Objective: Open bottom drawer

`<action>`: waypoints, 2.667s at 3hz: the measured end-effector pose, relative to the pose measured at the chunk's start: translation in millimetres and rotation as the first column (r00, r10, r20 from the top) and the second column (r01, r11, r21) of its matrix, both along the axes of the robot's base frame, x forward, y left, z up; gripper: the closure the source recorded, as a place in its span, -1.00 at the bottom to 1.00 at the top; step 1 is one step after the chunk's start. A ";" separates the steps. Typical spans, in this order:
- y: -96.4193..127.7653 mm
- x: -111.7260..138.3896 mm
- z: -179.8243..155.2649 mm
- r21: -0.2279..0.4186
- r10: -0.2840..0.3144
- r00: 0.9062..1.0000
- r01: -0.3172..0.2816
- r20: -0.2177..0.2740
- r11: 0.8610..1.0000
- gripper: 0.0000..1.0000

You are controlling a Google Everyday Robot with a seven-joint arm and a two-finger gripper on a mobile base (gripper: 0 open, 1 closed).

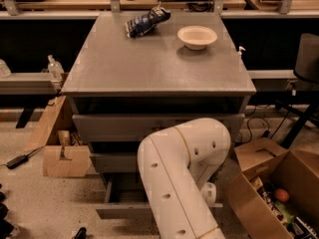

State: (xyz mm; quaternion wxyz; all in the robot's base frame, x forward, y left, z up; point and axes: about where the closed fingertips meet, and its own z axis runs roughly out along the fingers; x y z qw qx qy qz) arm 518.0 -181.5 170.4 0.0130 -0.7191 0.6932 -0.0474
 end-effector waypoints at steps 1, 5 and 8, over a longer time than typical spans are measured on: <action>0.0 0.0 0.0 0.000 0.000 1.000 0.000 0.000 1.000 1.00; 0.0 -0.1 0.0 0.000 0.000 1.000 0.000 0.000 1.000 1.00; 0.0 -0.2 0.0 0.000 0.000 1.000 0.000 0.000 1.000 0.46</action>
Offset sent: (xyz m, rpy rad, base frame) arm -0.2770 -0.0139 -0.0120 0.0564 0.3243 0.0063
